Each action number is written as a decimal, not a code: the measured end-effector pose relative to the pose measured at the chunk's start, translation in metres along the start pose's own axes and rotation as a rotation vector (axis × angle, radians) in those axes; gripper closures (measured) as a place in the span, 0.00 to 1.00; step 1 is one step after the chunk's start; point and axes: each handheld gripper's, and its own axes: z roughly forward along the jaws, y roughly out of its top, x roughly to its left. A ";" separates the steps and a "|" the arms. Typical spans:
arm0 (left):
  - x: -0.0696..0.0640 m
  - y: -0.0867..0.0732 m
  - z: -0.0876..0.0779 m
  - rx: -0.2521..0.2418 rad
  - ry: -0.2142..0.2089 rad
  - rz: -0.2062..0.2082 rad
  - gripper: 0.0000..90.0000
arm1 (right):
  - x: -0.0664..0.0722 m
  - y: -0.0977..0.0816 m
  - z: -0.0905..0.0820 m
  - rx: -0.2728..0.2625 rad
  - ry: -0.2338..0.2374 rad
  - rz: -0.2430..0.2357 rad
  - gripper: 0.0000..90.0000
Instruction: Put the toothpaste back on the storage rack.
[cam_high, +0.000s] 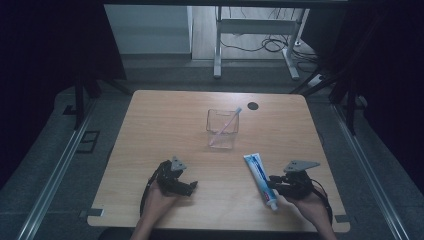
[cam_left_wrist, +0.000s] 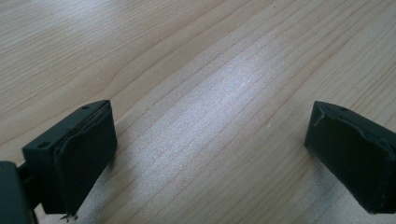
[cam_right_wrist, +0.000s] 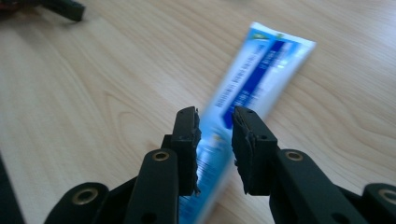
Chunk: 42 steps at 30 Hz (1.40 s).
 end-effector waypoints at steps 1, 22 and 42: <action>0.000 0.000 0.000 0.000 0.000 0.000 0.03 | 0.003 0.002 0.002 0.007 0.003 -0.009 0.78; 0.000 0.000 0.000 0.000 0.000 0.000 0.03 | 0.021 0.001 0.036 0.140 0.094 0.003 0.94; 0.000 0.000 0.000 0.000 0.000 0.000 0.03 | 0.003 -0.003 0.025 0.150 0.047 0.028 0.87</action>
